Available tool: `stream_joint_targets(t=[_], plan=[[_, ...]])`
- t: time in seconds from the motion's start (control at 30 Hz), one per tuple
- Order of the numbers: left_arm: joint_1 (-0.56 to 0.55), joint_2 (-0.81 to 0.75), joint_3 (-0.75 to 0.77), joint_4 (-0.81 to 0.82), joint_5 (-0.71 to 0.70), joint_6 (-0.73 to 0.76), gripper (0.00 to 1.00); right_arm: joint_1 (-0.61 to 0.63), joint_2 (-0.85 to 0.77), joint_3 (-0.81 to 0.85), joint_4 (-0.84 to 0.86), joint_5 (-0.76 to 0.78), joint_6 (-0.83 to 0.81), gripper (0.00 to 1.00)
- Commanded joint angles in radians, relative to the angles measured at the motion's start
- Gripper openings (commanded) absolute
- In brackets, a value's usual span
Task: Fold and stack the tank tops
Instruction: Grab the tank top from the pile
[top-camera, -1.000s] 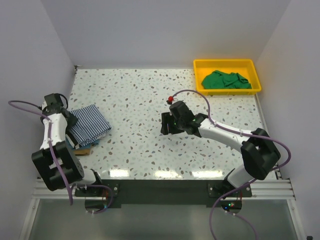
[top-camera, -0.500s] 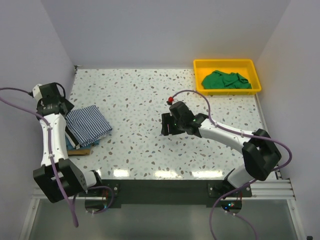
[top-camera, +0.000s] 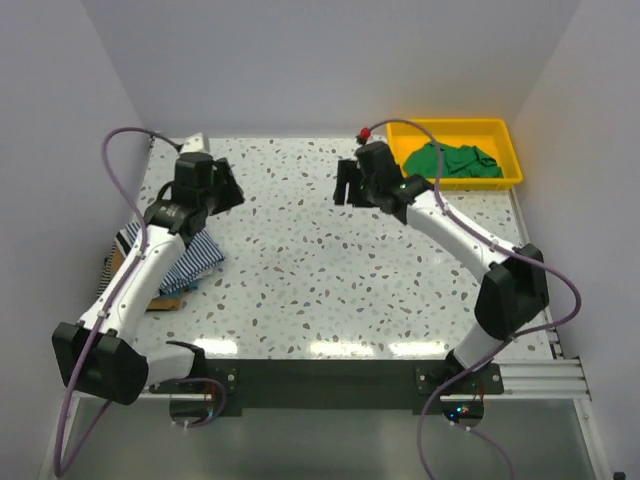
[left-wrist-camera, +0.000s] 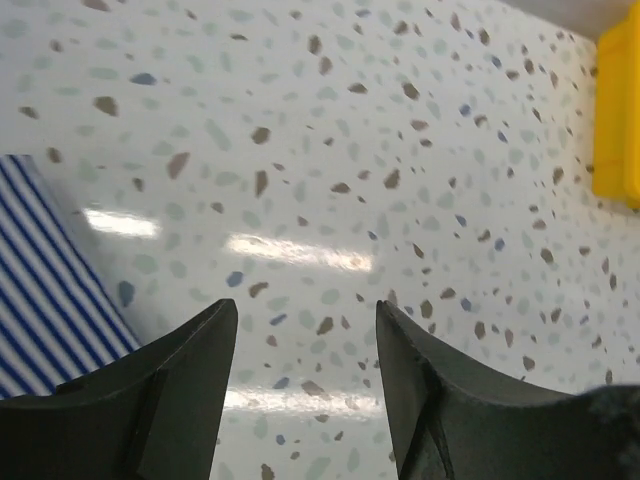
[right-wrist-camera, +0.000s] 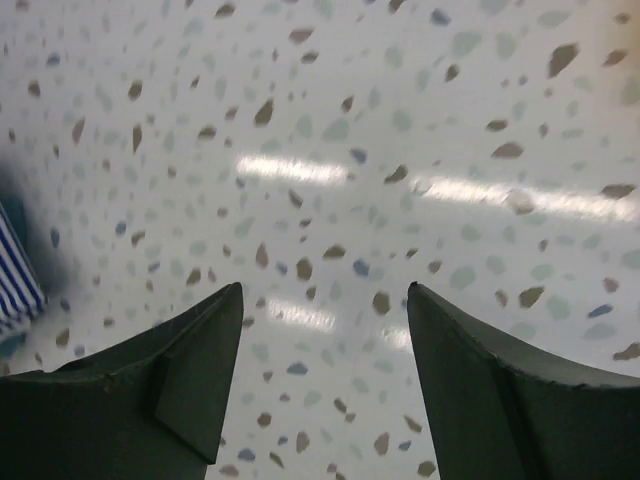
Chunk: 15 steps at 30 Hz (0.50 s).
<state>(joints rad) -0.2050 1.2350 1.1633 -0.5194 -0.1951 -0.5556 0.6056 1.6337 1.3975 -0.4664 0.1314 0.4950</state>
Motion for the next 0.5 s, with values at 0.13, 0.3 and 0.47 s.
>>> stream_joint_targets(t=[0.13, 0.3, 0.47], plan=[[-0.316, 0.116, -0.019, 0.183, 0.215, 0.048, 0.62, -0.355, 0.343, 0.476, -0.081, 0.193, -0.026, 0.77], [-0.369, 0.124, -0.051, 0.249, 0.422, 0.059, 0.63, -0.484, 0.564, 0.722, -0.124, 0.358, -0.012, 0.79], [-0.369, 0.109, -0.085, 0.271, 0.493, 0.063, 0.63, -0.558, 0.713, 0.839, -0.094, 0.407, -0.001, 0.8]])
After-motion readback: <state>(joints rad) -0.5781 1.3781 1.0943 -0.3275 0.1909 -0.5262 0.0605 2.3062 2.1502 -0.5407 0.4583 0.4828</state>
